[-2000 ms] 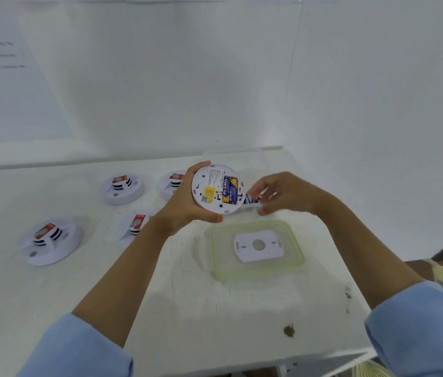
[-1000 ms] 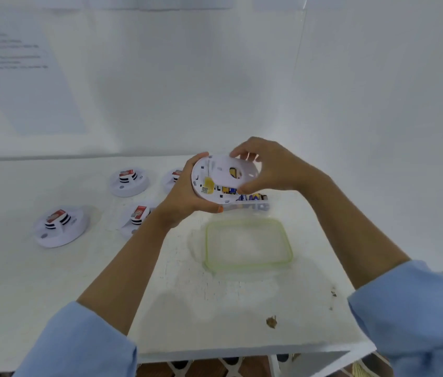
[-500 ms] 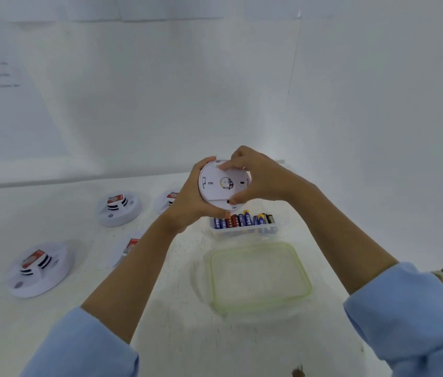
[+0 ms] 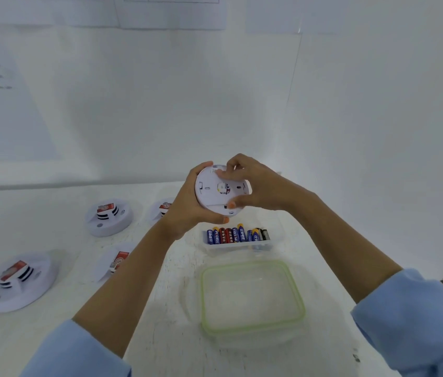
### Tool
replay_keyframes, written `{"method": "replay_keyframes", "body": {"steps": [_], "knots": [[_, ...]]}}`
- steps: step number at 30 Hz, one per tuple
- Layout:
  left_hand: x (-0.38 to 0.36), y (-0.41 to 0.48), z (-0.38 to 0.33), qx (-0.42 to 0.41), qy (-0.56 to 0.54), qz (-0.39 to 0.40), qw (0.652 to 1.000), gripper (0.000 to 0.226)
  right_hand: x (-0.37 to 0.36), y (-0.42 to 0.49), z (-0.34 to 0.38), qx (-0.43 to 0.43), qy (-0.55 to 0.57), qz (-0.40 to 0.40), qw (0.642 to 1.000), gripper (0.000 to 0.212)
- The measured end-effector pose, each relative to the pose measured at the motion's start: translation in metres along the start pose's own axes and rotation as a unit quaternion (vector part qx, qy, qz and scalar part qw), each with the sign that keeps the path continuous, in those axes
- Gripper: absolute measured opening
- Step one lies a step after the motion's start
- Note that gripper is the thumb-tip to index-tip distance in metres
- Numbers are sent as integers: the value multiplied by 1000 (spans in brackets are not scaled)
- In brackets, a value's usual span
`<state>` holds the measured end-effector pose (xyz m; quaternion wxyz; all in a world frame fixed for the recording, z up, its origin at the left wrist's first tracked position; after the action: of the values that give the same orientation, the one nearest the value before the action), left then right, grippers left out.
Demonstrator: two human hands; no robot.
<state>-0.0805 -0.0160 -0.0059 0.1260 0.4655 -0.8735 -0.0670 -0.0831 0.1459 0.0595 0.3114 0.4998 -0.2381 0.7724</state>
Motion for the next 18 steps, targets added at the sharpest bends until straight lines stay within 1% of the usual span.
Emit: {"method": "replay_keyframes", "body": {"steps": [6, 9, 11, 14, 16, 18], "knots": [[-9, 1, -4, -21, 28, -76, 997, 102, -9, 4, -9, 11, -7, -31, 999, 56], [-9, -1, -3, -21, 47, -90, 995, 98, -16, 7, -10, 10, 25, -26, 999, 56], [-8, -3, -4, -13, 80, -86, 993, 102, -20, 6, -10, 7, 69, -22, 997, 56], [-8, -5, -8, 6, 170, -84, 982, 103, -30, 5, -6, -10, 160, -32, 987, 54], [-5, -6, -11, 11, 218, -94, 971, 101, -37, 7, 3, -5, 261, -57, 964, 52], [1, -10, -14, 36, 246, -91, 964, 99, -42, 10, 14, 17, 373, -81, 924, 53]]}}
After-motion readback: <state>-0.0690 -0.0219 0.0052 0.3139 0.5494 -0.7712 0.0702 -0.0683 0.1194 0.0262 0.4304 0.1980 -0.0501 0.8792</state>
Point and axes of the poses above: each hand's wrist, its own y-axis towards the middle knuckle, its own x-axis out of the back of the hand, z = x × y, the point moved 2 cm from there along y, towards the middle knuckle, and after that the axes turned 15 degrees about z, right-handed, at the moved point
